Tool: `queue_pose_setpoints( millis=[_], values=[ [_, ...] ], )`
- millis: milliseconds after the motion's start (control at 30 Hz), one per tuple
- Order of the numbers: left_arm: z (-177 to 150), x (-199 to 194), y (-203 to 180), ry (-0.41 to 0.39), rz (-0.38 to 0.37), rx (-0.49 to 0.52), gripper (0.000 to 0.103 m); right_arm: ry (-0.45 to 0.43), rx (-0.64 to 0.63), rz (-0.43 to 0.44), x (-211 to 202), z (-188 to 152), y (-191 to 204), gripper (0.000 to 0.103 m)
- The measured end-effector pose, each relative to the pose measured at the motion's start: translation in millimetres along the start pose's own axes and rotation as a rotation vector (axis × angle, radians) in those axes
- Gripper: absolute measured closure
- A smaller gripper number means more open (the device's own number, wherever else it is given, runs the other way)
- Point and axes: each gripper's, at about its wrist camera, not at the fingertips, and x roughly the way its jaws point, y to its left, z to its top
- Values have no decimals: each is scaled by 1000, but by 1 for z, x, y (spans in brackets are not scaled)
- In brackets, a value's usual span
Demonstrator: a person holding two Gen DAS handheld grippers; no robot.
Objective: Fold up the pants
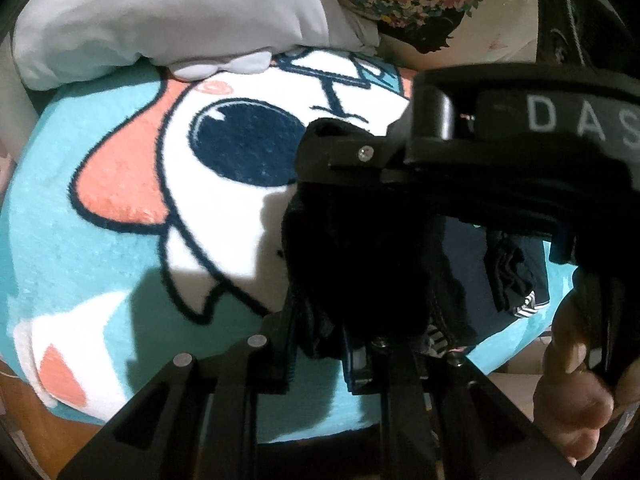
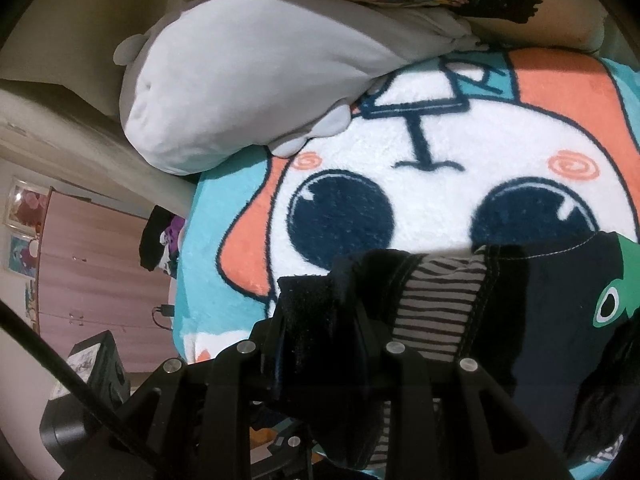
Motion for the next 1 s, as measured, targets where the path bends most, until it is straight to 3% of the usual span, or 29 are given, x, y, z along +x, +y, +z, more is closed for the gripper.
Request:
queue_pose_setpoints(
  millis=[300, 1000],
  values=[
    [-5, -12, 20, -14, 17, -22, 86, 2, -18, 0, 9, -2, 18, 73],
    [-2, -6, 18, -5, 40, -19, 86, 4, 1, 16, 15, -2, 19, 74]
  ],
)
